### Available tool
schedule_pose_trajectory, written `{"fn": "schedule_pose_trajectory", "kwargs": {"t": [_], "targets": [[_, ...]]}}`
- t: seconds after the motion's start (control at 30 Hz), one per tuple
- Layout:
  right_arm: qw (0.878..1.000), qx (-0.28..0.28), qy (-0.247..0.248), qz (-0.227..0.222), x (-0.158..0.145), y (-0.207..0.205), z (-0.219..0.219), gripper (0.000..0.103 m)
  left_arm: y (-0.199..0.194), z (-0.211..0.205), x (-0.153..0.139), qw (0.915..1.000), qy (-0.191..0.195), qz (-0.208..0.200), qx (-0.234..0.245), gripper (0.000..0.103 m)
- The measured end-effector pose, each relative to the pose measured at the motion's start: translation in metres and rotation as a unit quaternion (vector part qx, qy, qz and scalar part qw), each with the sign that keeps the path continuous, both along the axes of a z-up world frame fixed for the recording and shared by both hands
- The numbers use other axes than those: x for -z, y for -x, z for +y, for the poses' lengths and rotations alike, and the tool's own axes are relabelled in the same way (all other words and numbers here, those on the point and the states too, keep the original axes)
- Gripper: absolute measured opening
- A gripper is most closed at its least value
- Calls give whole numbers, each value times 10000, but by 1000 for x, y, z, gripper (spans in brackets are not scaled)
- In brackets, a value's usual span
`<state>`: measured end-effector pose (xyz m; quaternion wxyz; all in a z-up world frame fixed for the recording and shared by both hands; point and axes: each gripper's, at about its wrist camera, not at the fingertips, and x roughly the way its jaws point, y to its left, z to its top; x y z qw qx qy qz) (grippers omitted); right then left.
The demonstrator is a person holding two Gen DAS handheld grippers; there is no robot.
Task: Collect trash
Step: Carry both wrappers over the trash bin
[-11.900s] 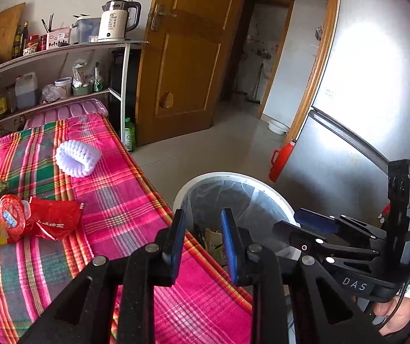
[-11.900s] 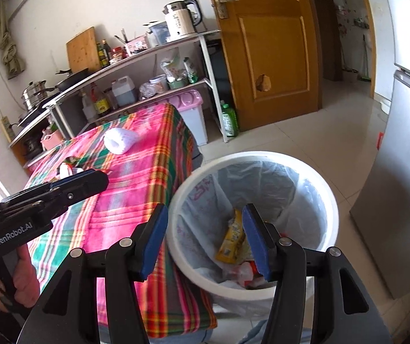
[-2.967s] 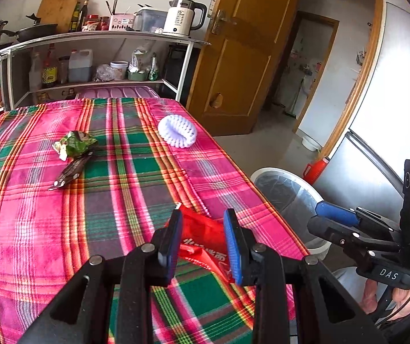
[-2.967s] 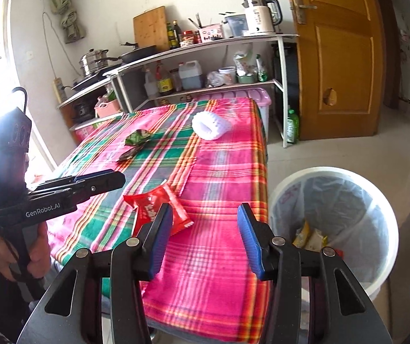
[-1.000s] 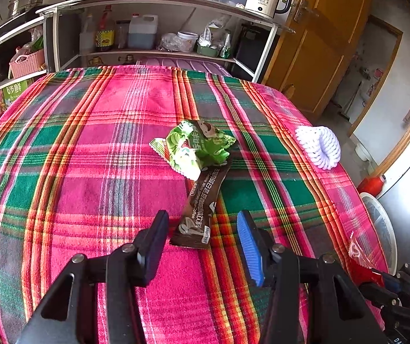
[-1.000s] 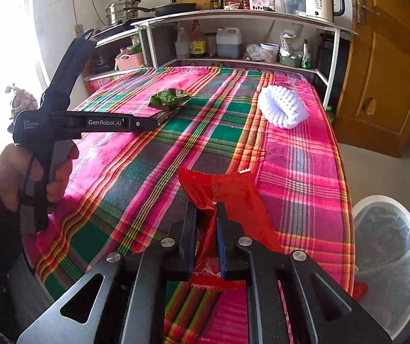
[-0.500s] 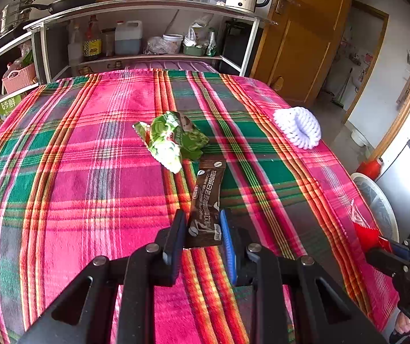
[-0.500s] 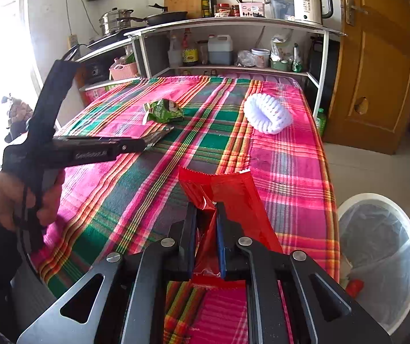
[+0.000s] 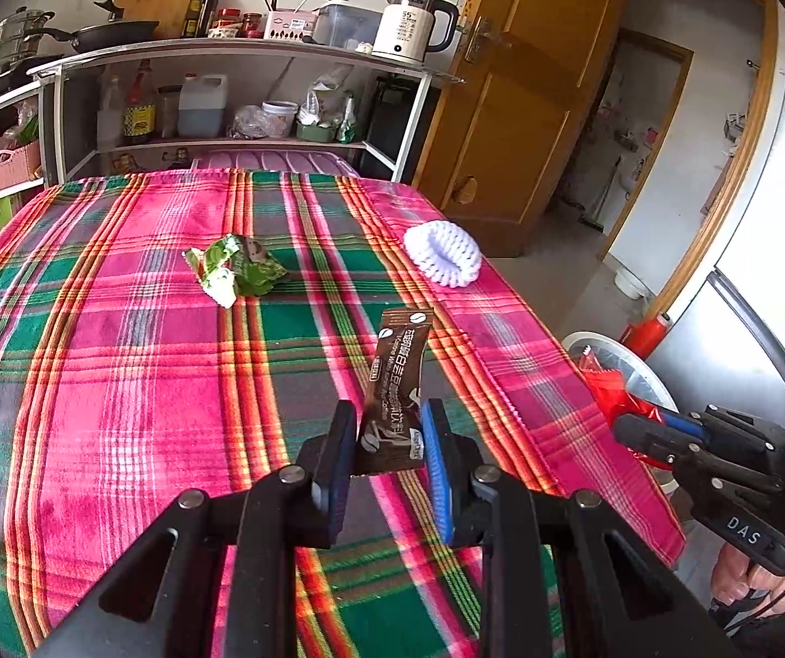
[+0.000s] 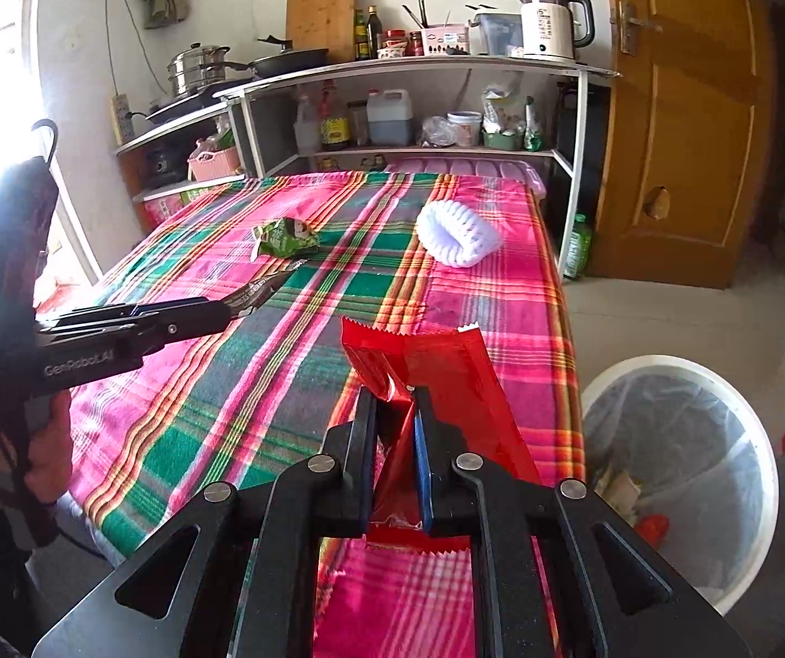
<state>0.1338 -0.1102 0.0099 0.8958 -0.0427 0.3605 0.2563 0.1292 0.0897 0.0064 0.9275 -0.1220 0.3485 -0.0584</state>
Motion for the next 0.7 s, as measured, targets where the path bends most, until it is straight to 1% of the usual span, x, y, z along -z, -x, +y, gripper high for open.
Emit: {"fn": "schedule_pose_trajectory", "kwargs": {"t": [0.2, 0.7], "targets": [[9998, 171, -10, -68, -6, 9, -16, 12, 9, -25, -10, 9996, 12, -128, 257, 26], [9984, 546, -109, -117, -9, 24, -57, 12, 9, -80, -18, 9971, -25, -158, 741, 26]]}}
